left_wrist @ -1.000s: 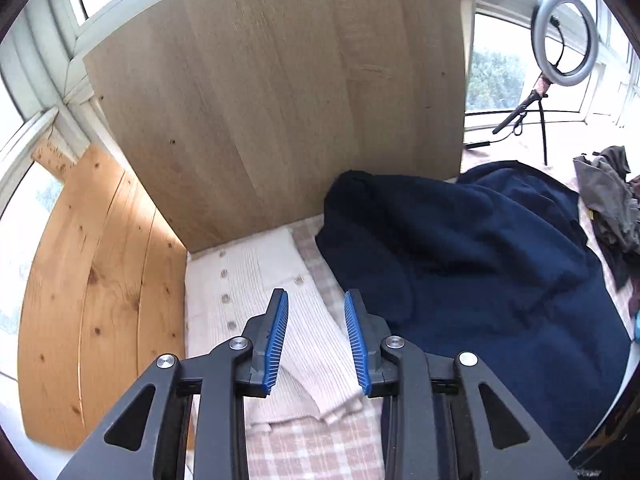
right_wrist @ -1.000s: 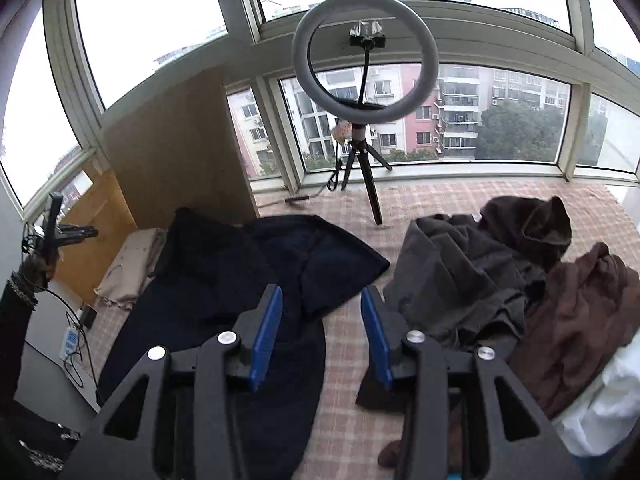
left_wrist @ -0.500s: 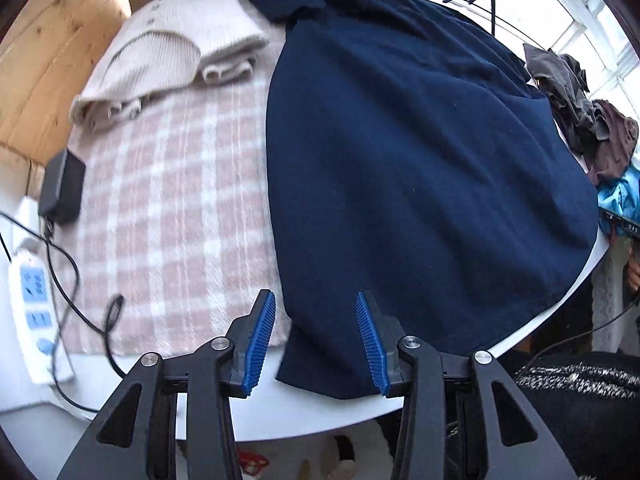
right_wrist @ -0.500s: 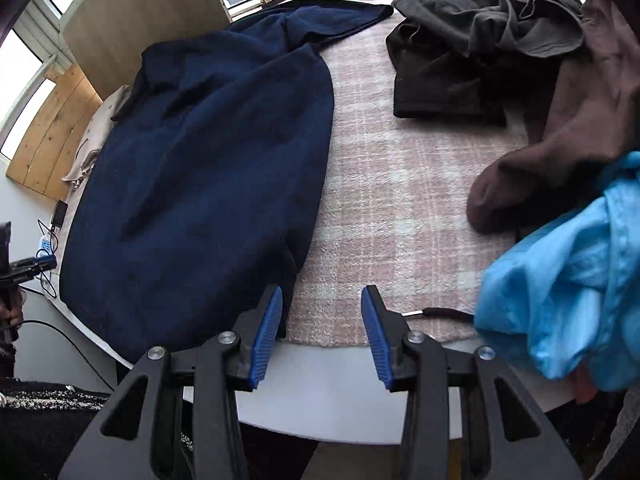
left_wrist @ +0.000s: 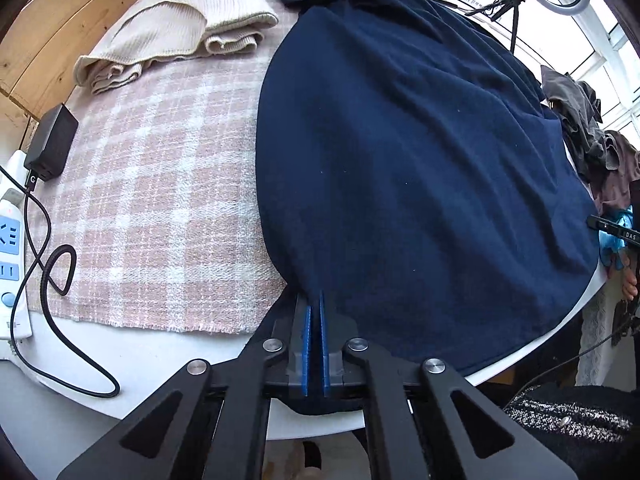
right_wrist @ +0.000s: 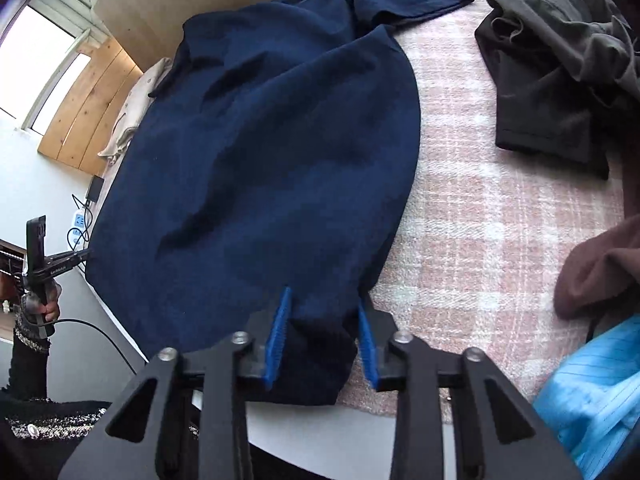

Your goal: Fold clothes

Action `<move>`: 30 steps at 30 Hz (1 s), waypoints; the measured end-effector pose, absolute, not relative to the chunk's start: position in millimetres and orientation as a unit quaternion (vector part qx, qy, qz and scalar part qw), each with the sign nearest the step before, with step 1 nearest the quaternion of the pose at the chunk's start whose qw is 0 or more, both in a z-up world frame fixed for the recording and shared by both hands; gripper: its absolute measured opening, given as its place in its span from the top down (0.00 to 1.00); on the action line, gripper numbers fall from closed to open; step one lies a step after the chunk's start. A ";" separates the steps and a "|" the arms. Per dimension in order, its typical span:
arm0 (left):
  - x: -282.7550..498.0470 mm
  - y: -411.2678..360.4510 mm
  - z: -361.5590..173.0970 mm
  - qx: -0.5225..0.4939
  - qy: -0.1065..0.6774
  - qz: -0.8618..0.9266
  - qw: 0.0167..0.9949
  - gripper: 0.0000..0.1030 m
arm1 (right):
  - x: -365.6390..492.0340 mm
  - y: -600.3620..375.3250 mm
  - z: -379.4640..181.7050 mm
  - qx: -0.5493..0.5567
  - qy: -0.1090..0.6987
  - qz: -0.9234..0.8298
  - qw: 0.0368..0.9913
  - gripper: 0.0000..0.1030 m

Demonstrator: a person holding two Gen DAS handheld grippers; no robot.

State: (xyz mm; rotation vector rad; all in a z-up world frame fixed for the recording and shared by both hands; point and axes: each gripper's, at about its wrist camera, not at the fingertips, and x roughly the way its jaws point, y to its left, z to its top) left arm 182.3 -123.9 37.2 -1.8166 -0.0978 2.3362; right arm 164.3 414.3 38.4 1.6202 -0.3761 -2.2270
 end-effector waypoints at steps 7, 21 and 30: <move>191.8 -134.0 41.3 -0.605 -0.053 0.791 0.075 0.95 | 183.8 419.8 44.2 0.567 -0.123 -0.793 0.185 0.41; 223.1 -147.8 55.8 -0.590 -0.060 0.802 0.067 0.89 | 216.3 492.9 99.4 0.488 -0.233 -0.829 0.143 0.97; 231.6 -128.7 26.3 -0.612 -0.048 0.786 0.072 0.65 | 200.2 468.8 77.2 0.537 -0.184 -0.809 0.152 0.97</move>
